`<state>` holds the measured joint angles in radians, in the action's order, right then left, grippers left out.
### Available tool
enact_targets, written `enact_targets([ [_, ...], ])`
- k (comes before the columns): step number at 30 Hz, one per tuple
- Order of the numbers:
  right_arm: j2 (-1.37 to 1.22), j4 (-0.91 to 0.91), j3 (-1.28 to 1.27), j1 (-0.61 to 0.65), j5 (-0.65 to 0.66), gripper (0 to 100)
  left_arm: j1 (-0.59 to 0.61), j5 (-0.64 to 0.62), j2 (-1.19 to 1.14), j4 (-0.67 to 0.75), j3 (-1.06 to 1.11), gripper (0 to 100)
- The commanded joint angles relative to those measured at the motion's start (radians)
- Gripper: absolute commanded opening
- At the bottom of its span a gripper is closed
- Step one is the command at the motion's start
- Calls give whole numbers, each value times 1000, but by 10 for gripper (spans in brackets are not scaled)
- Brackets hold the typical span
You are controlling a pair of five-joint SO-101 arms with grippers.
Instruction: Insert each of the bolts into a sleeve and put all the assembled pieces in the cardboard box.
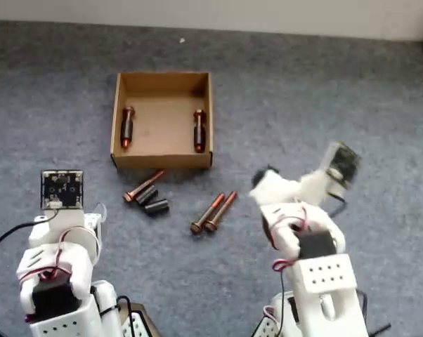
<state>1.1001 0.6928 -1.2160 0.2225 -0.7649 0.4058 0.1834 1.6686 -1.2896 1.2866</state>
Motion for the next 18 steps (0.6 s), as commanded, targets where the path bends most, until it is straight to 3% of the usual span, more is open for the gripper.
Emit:
enact_targets([
  [1,124,-166,-99,-120,-57,5,-96,9,-219,-104,-259,234],
  [8,292,-355,-280,-223,-84,5,-257,-55,-677,-195,-572,235],
  [15,392,-371,-334,-259,-120,5,-550,-152,-961,-187,-679,236],
  [18,400,-371,-340,-257,-120,5,-590,-196,-1053,-132,-705,266],
])
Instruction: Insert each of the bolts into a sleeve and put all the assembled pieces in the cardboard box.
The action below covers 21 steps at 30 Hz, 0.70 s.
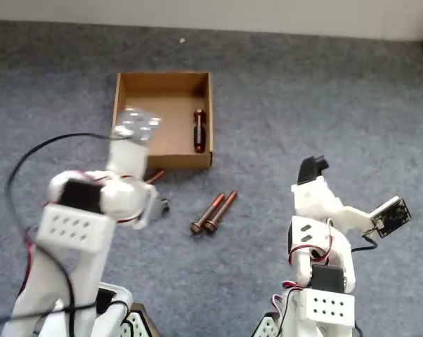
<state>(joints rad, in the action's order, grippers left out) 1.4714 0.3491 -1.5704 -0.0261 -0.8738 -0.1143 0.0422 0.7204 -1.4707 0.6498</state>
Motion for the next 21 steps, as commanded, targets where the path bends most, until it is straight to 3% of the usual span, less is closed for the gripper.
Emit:
enact_targets([
  [1,28,-27,15,-8,-9,5,-68,-58,-134,71,-74,280],
  [6,28,-28,15,-7,-8,5,28,-187,-269,157,-105,277],
  [12,28,-28,15,-2,29,5,81,-436,-424,187,-108,280],
  [21,30,-28,-5,25,32,5,108,-591,-601,187,-110,281],
])
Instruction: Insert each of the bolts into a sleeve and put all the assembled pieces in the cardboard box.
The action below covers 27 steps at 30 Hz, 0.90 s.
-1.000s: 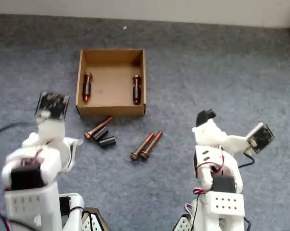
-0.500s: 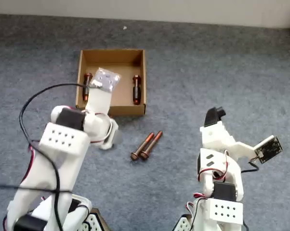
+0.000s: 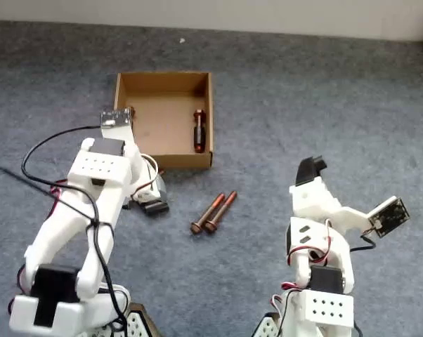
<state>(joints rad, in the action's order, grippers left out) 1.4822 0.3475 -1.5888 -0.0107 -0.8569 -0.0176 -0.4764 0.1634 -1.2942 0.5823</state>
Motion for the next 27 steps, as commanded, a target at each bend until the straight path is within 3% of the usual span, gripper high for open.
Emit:
enact_targets([
  [1,19,-27,13,10,15,5,12,-84,-59,11,-42,281],
  [7,21,-27,13,10,15,5,30,-98,-147,101,-44,281],
  [19,21,-27,8,25,17,5,278,-98,-249,152,-306,277],
  [27,21,-27,8,25,17,5,239,-94,-251,-117,-420,277],
])
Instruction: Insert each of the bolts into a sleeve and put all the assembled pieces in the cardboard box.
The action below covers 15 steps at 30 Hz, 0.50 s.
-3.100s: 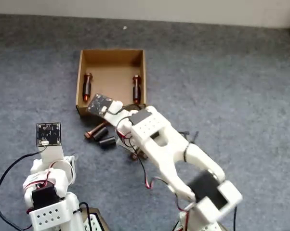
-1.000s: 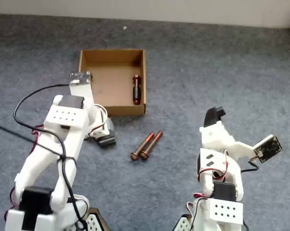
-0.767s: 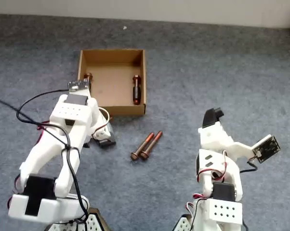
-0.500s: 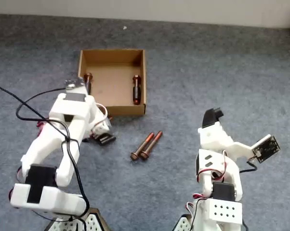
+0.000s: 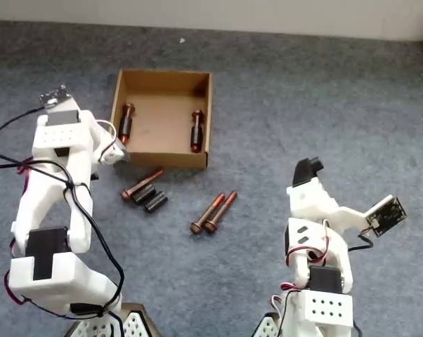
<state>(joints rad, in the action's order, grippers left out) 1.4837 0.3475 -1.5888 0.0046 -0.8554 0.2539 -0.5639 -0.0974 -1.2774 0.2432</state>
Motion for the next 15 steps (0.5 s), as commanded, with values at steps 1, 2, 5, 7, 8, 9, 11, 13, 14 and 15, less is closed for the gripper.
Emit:
enact_targets([
  [1,19,-27,8,10,15,5,-51,-6,5,-153,-82,277],
  [2,19,-27,8,10,15,5,-68,-5,2,-164,-79,277],
  [5,19,-27,8,10,15,5,-117,-2,-1,-161,-50,277],
  [7,21,-27,8,10,37,5,-148,37,-1,-129,-27,277],
  [8,21,-27,7,10,44,5,-160,87,-1,-104,-15,277],
  [9,21,-27,7,13,49,5,-173,143,-1,-81,2,277],
  [11,21,-27,7,21,51,5,-189,241,-1,-20,33,277],
  [13,21,-27,7,21,51,5,-197,307,-1,54,62,277],
  [14,21,-27,7,21,52,5,-200,330,-1,92,74,277],
  [15,21,-27,7,21,52,5,-200,350,-1,127,84,277],
])
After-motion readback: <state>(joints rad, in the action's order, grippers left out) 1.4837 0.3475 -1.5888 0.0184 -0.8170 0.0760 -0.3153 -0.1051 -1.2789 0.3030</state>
